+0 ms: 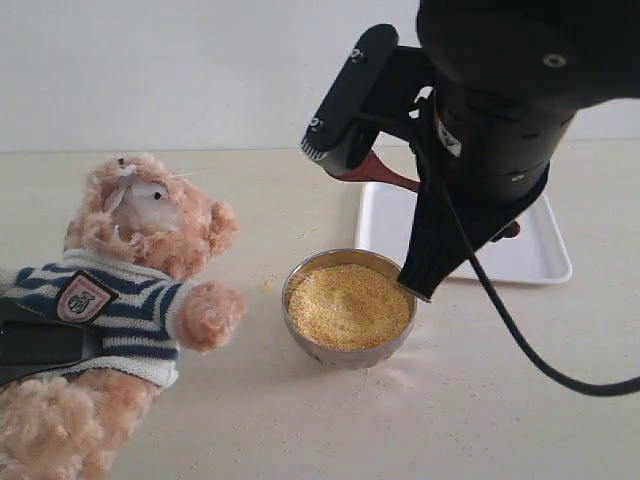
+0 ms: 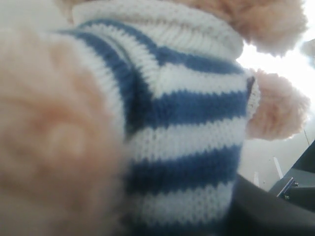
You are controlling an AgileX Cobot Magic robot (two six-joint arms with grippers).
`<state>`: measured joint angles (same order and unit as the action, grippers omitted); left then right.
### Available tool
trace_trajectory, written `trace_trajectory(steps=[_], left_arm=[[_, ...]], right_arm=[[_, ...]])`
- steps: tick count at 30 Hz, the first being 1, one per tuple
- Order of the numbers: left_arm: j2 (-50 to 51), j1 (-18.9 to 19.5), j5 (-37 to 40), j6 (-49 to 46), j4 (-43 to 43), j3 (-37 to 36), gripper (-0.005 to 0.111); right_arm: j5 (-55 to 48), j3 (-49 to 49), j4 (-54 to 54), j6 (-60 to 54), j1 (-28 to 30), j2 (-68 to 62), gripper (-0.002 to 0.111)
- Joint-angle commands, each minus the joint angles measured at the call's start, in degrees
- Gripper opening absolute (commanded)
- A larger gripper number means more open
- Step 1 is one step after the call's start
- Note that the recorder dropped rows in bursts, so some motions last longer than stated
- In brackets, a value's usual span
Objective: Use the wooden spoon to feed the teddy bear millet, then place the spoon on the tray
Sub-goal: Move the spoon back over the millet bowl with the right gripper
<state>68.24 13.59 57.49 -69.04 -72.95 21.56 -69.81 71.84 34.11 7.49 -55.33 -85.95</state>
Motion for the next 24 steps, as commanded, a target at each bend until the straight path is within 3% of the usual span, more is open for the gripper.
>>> trace_trajectory(steps=[1, 7, 24], left_arm=[[0.0, 0.1, 0.8, -0.4, -1.1, -0.2, 0.005], [0.0, 0.1, 0.9, -0.4, -1.1, -0.2, 0.005], [0.0, 0.1, 0.9, -0.4, -1.1, -0.2, 0.005]], right_arm=[[-0.2, -3.7, -0.9, -2.7, 2.2, 0.0, 0.0], [-0.2, -14.2, 6.0, -3.1, -0.1, 0.0, 0.0], [-0.2, -10.5, 18.7, -6.2, -3.9, -12.8, 0.0]])
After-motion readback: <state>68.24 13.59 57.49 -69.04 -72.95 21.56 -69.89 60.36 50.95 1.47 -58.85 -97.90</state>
